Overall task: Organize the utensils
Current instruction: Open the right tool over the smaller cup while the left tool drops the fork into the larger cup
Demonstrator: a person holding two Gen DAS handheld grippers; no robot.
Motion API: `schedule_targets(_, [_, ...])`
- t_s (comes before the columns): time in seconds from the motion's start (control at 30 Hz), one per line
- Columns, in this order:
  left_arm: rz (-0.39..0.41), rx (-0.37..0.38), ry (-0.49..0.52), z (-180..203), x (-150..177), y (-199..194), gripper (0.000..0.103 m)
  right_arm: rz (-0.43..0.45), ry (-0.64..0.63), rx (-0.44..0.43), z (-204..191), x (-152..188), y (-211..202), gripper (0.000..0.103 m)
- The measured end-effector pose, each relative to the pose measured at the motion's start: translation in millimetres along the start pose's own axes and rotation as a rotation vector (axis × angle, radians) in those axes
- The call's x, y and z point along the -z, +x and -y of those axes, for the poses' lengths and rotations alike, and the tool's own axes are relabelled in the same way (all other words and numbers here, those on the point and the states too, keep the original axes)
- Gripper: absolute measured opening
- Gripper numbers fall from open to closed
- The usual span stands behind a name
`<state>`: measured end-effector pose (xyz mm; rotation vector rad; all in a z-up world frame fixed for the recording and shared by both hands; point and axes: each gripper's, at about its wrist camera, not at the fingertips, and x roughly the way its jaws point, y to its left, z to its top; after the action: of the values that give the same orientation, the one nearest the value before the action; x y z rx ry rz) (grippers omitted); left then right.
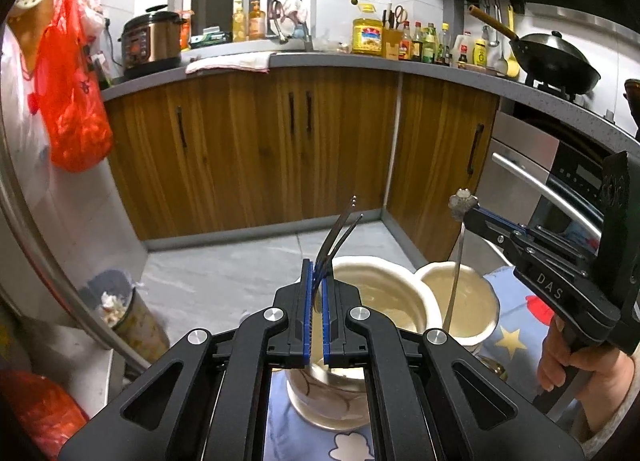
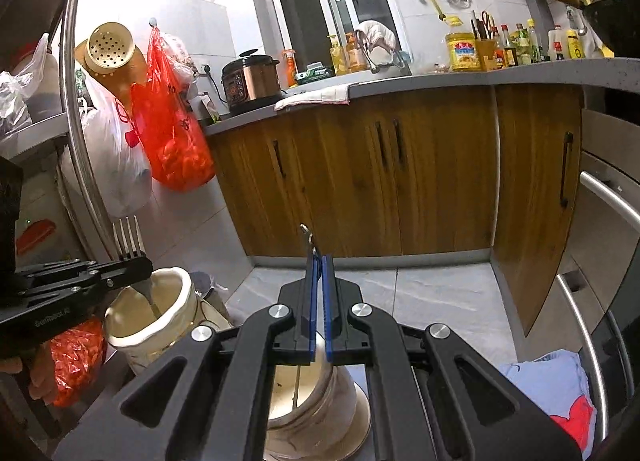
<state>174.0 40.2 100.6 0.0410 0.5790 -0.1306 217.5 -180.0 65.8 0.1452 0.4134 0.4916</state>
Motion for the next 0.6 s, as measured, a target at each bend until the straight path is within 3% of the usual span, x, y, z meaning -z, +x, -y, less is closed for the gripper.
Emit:
schedule_targets(0.1, [0.0, -0.007, 0.001, -1, 0, 0, 0.003, -0.009, 0.019, -0.002, 4, 0, 1, 0.002])
schedule_targets(0.33, [0.009, -0.019, -0.013, -4, -1, -3, 0.017, -0.026, 0.041, -0.006, 7, -3, -1, 0.004])
schedule_targets(0.47, [0.01, -0.03, -0.018, -4, -1, -6, 0.02, -0.024, 0.062, -0.006, 8, -6, -7, 0.027])
schedule_targets(0.5, [0.009, -0.034, -0.019, -4, -1, -7, 0.021, -0.022, 0.066, -0.009, 9, -8, -10, 0.028])
schedule_targets(0.57, [0.013, -0.038, -0.022, -4, -1, -12, 0.027, -0.024, 0.065, -0.006, 8, -10, -16, 0.033])
schedule_targets(0.6, [0.019, -0.04, -0.023, -3, 0, -17, 0.037, -0.025, 0.067, -0.008, 7, -11, -22, 0.041])
